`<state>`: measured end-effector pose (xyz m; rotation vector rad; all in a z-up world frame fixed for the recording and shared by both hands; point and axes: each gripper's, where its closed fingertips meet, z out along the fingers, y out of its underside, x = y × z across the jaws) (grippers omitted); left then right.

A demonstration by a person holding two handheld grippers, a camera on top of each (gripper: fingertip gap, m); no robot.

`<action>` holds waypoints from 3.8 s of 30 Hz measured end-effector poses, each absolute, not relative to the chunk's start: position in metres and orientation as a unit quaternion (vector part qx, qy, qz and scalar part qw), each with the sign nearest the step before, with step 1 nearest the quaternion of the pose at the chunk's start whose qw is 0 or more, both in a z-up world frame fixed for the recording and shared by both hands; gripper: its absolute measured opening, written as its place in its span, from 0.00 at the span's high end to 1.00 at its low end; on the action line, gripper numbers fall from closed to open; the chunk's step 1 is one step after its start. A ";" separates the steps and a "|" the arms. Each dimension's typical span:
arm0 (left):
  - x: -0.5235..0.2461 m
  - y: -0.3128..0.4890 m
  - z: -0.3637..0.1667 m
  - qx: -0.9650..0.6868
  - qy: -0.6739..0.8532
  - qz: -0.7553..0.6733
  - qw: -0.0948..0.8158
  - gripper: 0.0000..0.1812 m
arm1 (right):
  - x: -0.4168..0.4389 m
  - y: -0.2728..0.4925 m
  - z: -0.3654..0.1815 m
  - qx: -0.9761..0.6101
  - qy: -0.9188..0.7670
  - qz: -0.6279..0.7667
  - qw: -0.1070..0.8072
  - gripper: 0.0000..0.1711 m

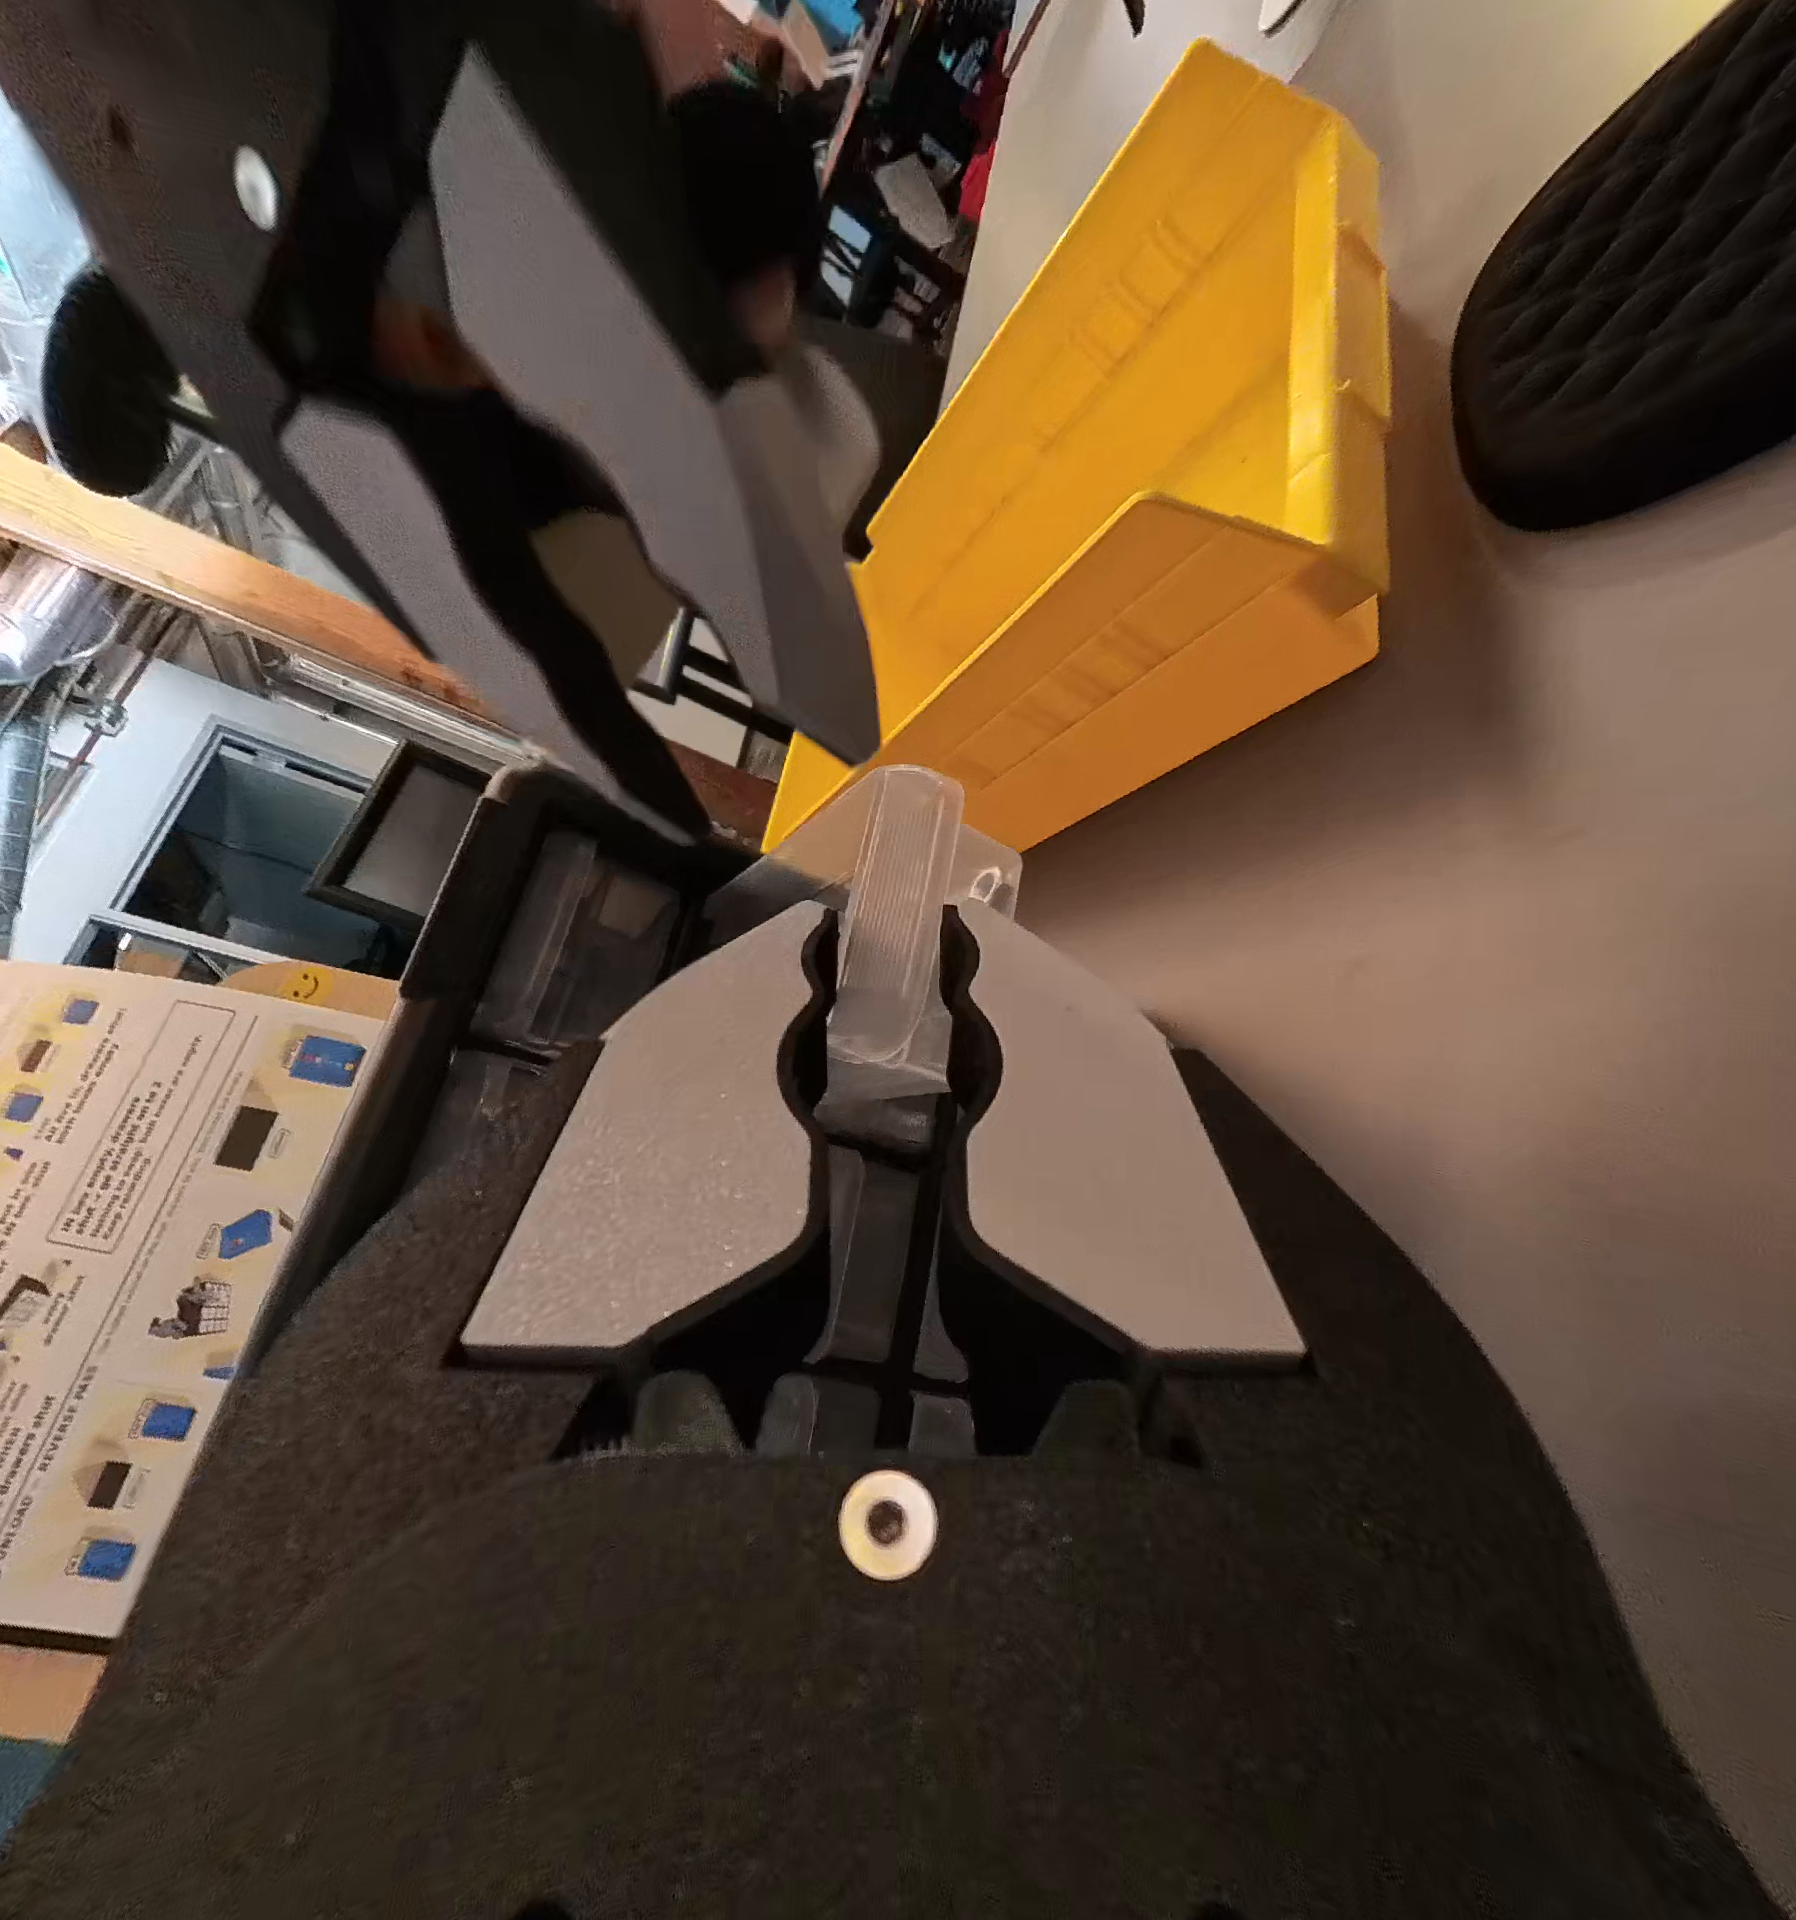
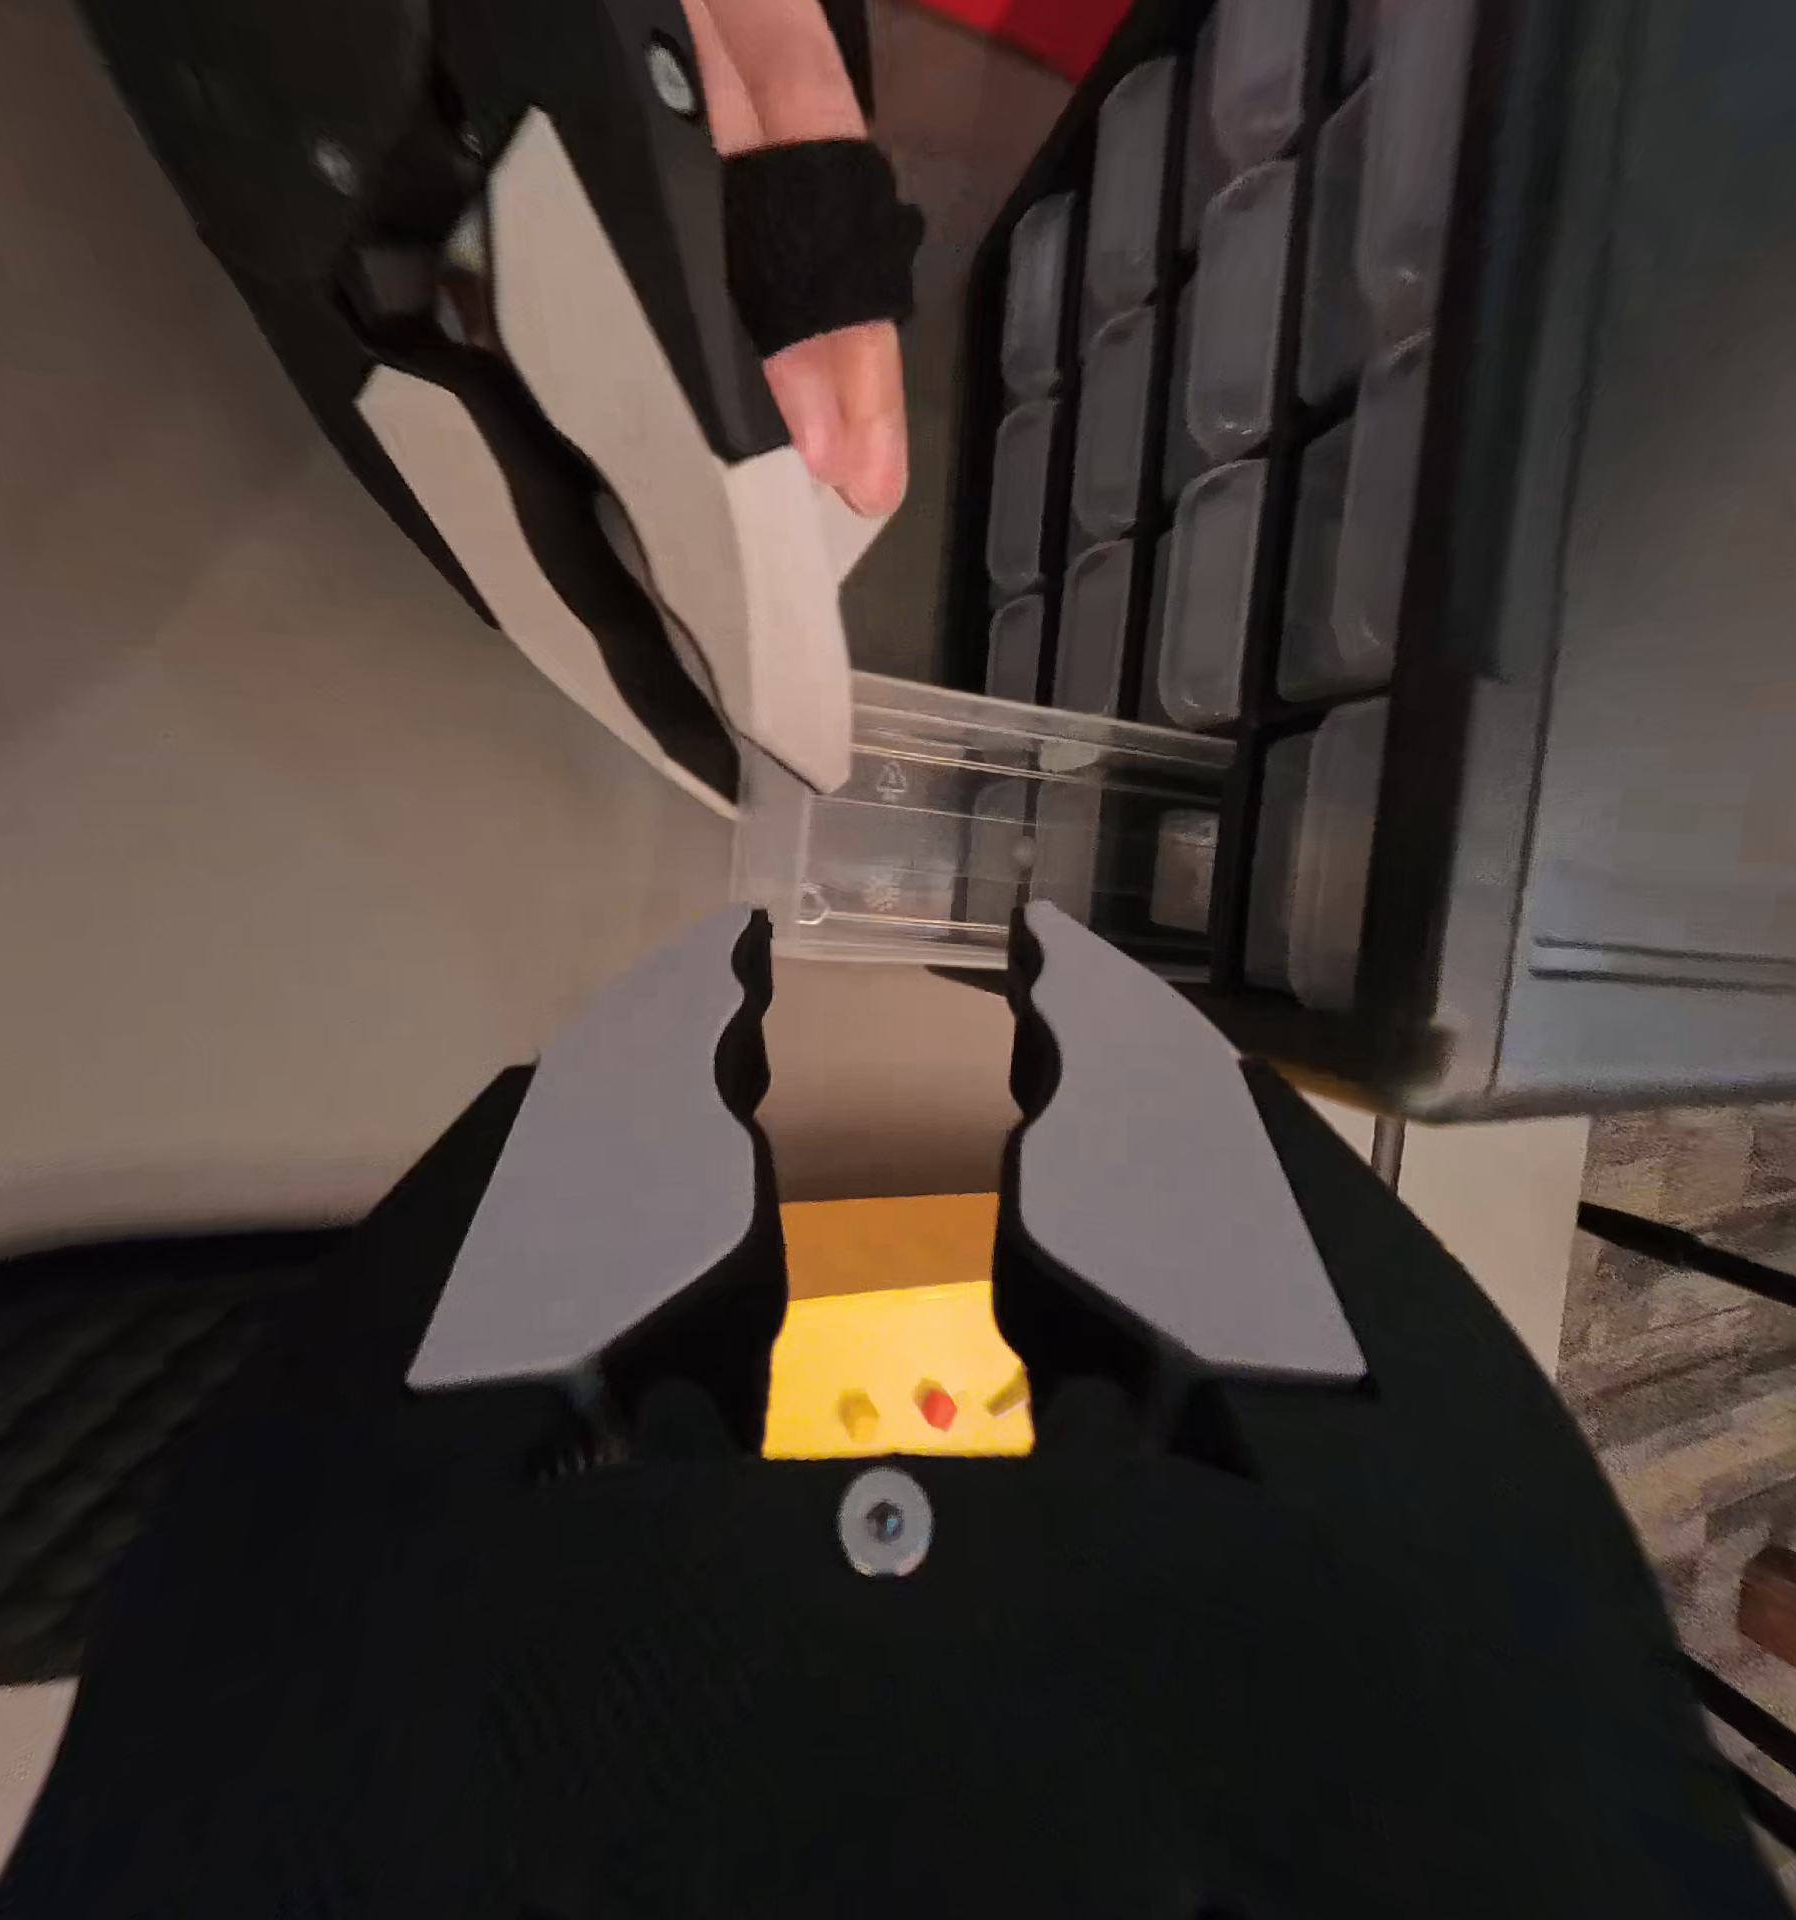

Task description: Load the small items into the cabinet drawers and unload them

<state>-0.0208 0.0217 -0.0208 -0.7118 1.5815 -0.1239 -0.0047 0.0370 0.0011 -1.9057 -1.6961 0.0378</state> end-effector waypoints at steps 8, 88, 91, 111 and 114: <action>-0.028 0.014 -0.026 -0.302 0.700 -0.048 0.645 0.90 | -0.016 0.042 -0.015 -0.739 -0.652 0.040 0.163 0.71; -0.027 0.004 -0.030 -0.262 0.694 -0.049 0.669 0.90 | -0.009 0.058 -0.052 -0.766 -0.640 -0.042 0.033 0.58; -0.027 0.003 -0.028 -0.260 0.694 -0.050 0.669 0.90 | -0.010 0.055 -0.052 -0.772 -0.635 -0.019 0.029 0.59; -0.026 0.004 -0.027 -0.252 0.692 -0.043 0.675 0.90 | -0.008 0.053 -0.052 -0.759 -0.651 -0.024 0.014 0.61; -0.024 0.004 -0.027 -0.250 0.694 -0.039 0.674 0.90 | -0.006 0.054 -0.053 -0.756 -0.654 -0.035 0.007 0.61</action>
